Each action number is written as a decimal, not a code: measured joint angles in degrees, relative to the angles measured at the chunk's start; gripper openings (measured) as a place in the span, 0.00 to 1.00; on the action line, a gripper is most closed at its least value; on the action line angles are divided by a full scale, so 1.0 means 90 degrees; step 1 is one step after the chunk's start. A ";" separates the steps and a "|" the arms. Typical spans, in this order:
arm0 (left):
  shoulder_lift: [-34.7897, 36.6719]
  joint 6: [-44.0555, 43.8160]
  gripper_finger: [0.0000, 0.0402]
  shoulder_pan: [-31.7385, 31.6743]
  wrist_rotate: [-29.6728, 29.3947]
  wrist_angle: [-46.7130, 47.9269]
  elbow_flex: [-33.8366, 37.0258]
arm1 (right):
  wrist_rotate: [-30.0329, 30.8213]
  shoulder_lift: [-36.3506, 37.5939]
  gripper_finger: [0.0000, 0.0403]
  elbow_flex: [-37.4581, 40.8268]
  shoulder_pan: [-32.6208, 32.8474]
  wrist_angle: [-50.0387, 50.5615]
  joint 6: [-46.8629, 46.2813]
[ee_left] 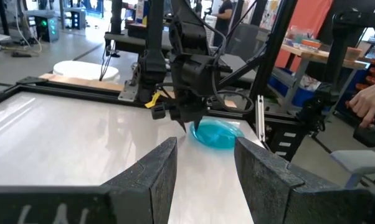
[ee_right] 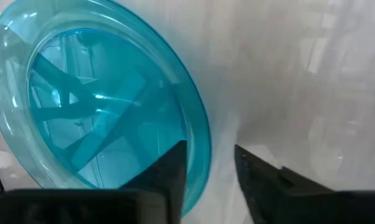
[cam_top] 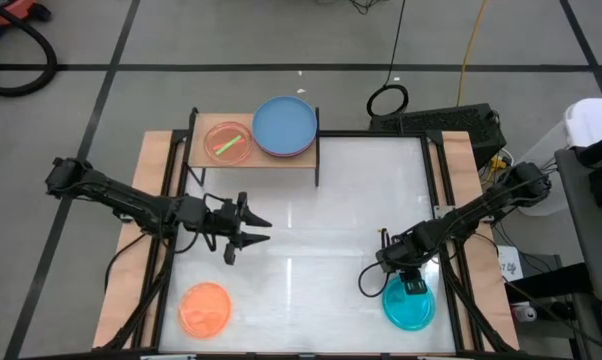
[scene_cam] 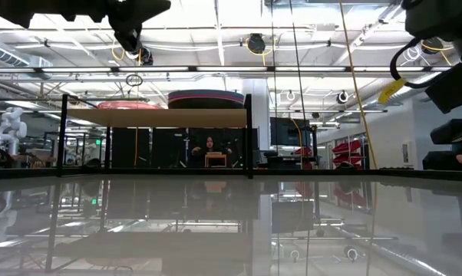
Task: Place and stack plates onto a shelf
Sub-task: Stack the transparent blue plate on top of the green transparent plate on the shelf
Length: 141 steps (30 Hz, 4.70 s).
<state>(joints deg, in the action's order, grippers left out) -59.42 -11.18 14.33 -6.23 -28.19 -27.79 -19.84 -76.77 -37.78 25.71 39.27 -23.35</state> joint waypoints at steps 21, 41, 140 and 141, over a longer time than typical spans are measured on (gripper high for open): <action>0.0002 -0.0161 0.41 -0.0005 -0.0398 -0.0097 0.0000 | 0.1532 0.0905 0.00 -0.0681 -0.0581 0.0095 -0.0173; 0.0082 -0.1151 0.41 -0.0155 -0.1310 0.0020 -0.0007 | 0.1442 0.1643 0.04 -0.0928 -0.1045 0.0105 -0.0672; -0.2870 -0.2035 0.41 -0.0251 -0.3193 0.1171 -0.2156 | 0.5830 0.1586 0.00 -0.0877 -0.1988 -0.3864 0.1739; -0.2868 -0.2060 0.41 -0.0250 -0.3194 0.1174 -0.2159 | 0.5882 0.1586 0.00 -0.0877 -0.1987 -0.3863 0.1752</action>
<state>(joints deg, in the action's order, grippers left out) -85.23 -29.72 12.08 -34.98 -17.62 -47.22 33.11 -62.50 -45.67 7.84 4.50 -7.59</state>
